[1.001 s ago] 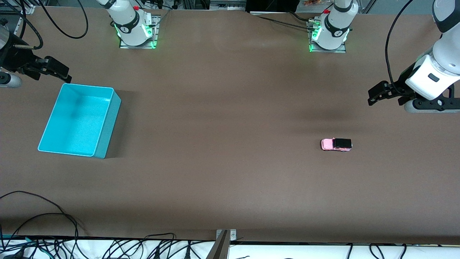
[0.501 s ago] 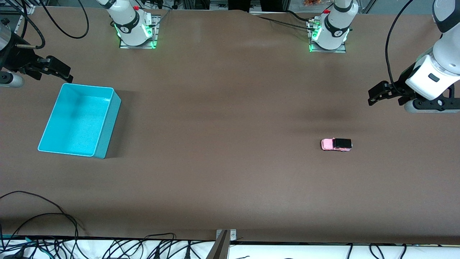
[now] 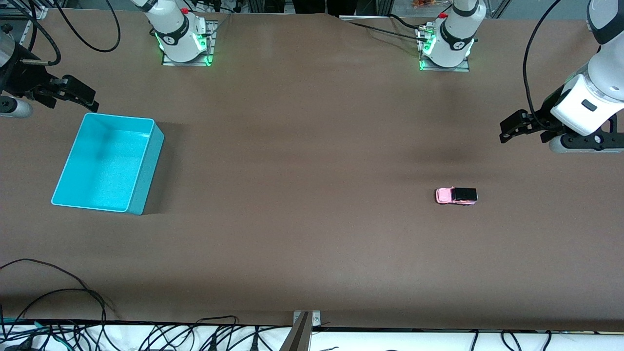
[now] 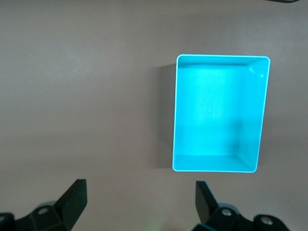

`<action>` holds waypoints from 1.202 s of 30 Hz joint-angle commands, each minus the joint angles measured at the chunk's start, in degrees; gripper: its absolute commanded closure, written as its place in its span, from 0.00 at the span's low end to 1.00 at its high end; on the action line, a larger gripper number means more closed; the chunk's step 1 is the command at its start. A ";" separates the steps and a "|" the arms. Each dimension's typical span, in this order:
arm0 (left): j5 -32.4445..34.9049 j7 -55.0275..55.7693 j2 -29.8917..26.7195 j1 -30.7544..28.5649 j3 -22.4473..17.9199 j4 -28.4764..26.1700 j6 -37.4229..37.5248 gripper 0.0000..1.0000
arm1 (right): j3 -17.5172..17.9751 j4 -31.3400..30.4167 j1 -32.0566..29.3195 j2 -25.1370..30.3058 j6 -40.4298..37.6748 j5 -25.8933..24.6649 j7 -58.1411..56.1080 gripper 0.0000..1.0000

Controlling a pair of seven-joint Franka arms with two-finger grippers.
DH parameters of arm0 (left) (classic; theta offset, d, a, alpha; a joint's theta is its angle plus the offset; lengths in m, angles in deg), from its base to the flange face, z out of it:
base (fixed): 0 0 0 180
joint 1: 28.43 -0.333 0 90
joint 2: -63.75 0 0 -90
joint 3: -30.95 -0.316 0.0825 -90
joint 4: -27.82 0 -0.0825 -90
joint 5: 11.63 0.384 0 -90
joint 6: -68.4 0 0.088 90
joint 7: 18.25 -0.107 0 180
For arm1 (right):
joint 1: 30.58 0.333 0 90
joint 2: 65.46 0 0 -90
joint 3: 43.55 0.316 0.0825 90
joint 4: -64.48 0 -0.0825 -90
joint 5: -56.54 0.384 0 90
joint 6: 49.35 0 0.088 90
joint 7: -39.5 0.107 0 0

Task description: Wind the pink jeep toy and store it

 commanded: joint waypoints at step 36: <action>4.18 -1.86 0.06 -0.23 0.28 1.81 4.34 0.00 | 0.27 -0.15 -0.48 0.83 -0.66 0.64 -0.03 0.00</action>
